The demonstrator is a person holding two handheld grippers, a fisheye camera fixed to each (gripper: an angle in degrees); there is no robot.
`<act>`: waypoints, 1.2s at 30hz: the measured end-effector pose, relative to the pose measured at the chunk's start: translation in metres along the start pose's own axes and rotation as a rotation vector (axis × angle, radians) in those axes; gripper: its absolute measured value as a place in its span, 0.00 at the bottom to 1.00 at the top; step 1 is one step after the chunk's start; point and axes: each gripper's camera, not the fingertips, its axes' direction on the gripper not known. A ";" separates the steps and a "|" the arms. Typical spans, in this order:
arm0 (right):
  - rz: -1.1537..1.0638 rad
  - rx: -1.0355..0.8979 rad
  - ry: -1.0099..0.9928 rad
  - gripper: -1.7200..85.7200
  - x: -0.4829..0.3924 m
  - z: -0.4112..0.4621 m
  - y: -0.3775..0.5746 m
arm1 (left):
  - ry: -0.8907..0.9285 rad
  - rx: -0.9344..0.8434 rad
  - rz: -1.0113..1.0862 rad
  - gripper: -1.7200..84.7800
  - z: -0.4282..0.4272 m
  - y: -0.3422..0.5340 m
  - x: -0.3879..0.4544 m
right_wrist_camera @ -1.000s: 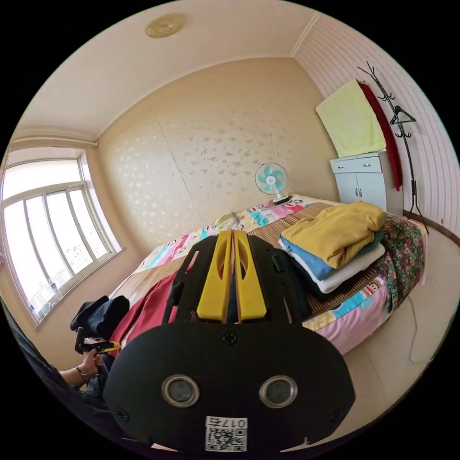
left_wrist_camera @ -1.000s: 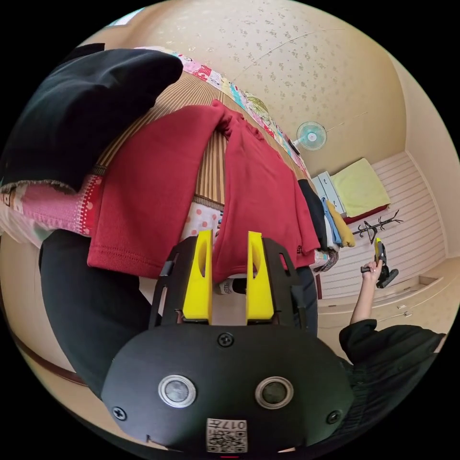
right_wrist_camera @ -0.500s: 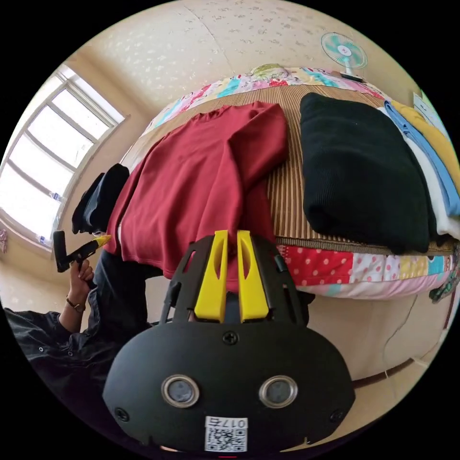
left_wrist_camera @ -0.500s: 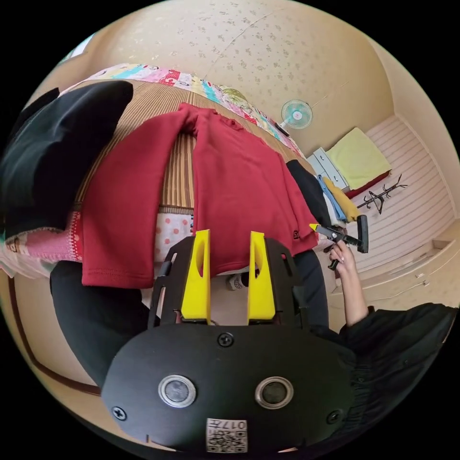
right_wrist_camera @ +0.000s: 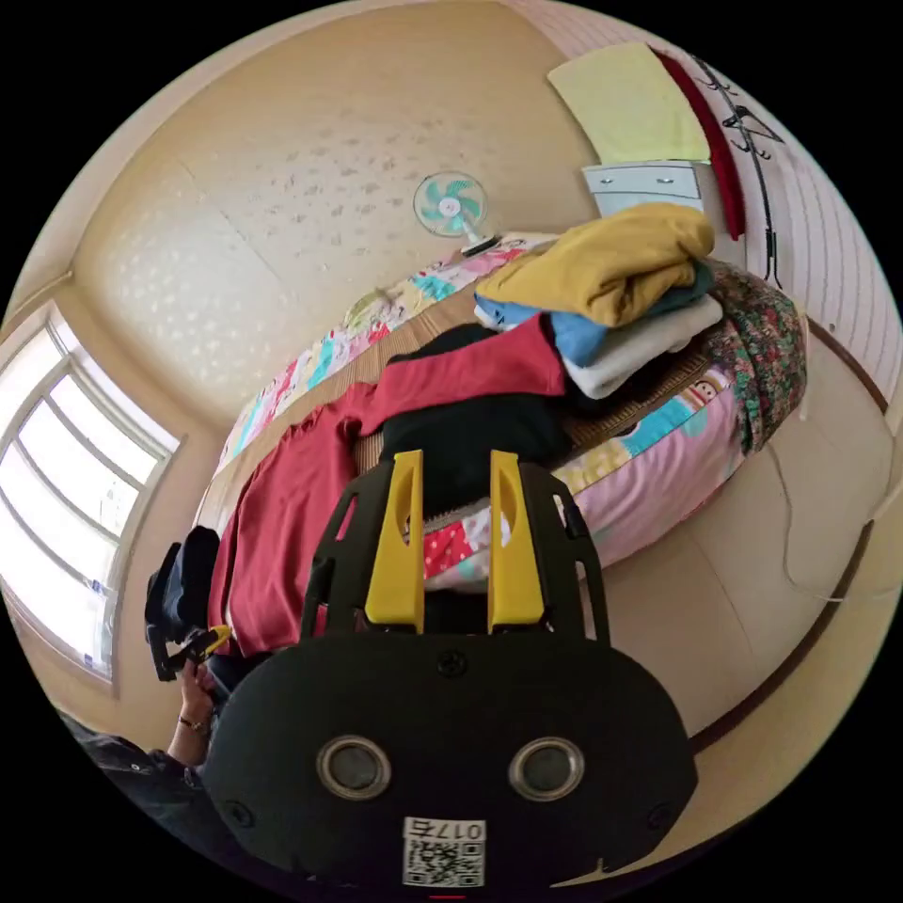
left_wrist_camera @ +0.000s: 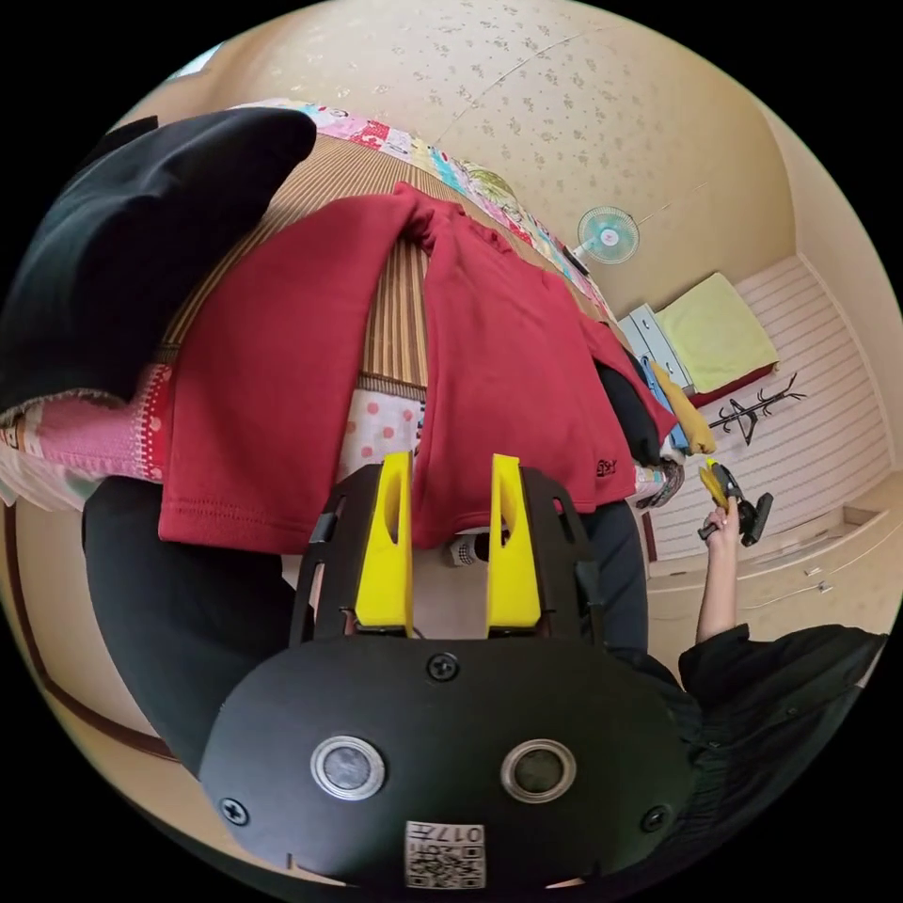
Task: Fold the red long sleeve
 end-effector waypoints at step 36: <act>-0.284 -0.316 -0.230 0.04 -0.010 0.001 0.070 | -0.448 -0.219 0.108 0.04 -0.060 -0.046 0.012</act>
